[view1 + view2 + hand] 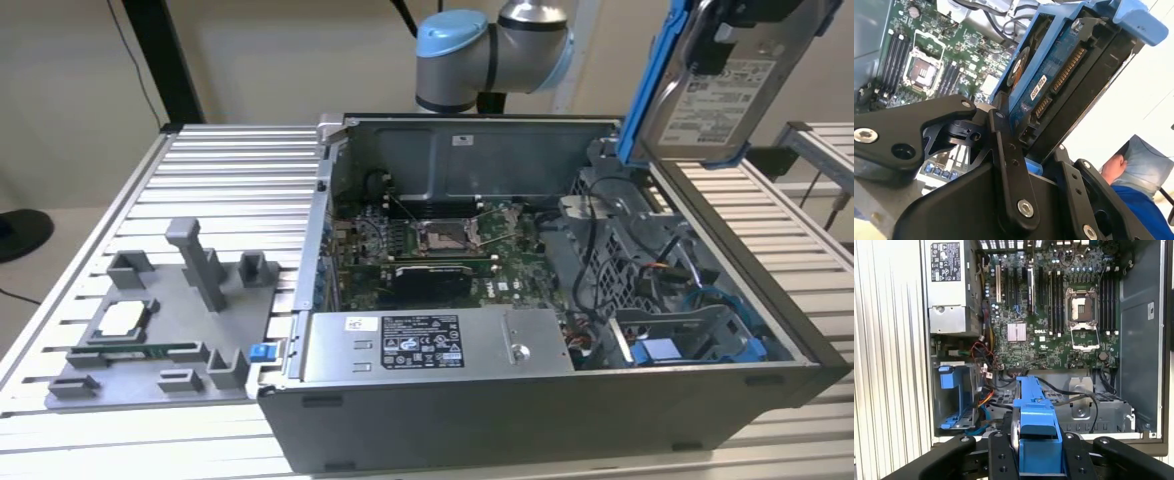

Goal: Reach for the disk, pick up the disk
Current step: 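Pick up the disk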

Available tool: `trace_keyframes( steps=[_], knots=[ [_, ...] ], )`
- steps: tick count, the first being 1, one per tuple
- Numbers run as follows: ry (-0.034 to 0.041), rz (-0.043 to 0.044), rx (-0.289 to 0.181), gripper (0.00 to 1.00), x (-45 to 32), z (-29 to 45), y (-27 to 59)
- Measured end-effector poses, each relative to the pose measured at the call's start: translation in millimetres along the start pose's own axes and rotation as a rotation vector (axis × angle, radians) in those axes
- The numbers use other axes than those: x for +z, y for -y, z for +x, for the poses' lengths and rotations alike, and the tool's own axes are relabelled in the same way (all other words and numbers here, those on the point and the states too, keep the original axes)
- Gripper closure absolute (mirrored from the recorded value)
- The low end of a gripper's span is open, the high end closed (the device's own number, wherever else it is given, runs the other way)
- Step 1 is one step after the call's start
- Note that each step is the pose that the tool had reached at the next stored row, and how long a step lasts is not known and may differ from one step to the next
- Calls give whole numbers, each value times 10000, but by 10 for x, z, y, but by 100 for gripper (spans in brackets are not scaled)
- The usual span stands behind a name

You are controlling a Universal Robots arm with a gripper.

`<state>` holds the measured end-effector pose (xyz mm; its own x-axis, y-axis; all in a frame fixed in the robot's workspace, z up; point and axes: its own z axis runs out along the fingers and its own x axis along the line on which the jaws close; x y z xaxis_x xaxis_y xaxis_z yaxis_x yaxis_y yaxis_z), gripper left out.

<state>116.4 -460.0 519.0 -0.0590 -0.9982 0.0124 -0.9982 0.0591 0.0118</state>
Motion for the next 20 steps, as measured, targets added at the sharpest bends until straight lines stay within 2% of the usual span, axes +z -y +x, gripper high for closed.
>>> trace_keyframes(
  steps=[13,20],
  knots=[
    [0,0,0,100,5,197,12],
    [0,0,0,100,11,358,21]
  ],
)
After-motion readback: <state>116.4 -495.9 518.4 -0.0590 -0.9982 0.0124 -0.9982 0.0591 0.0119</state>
